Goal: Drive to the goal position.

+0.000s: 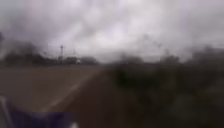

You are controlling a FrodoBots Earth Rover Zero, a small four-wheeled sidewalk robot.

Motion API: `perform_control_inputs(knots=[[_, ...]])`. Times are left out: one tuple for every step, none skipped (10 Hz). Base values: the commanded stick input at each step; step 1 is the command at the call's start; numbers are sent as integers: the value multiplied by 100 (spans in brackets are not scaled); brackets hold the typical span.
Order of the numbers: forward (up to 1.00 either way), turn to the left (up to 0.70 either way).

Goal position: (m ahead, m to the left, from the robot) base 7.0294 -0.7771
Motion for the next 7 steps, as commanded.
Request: perform_control_inputs(knots=[[70,0],[70,0],[70,0],[70,0],[70,0],[70,0],[70,0]])
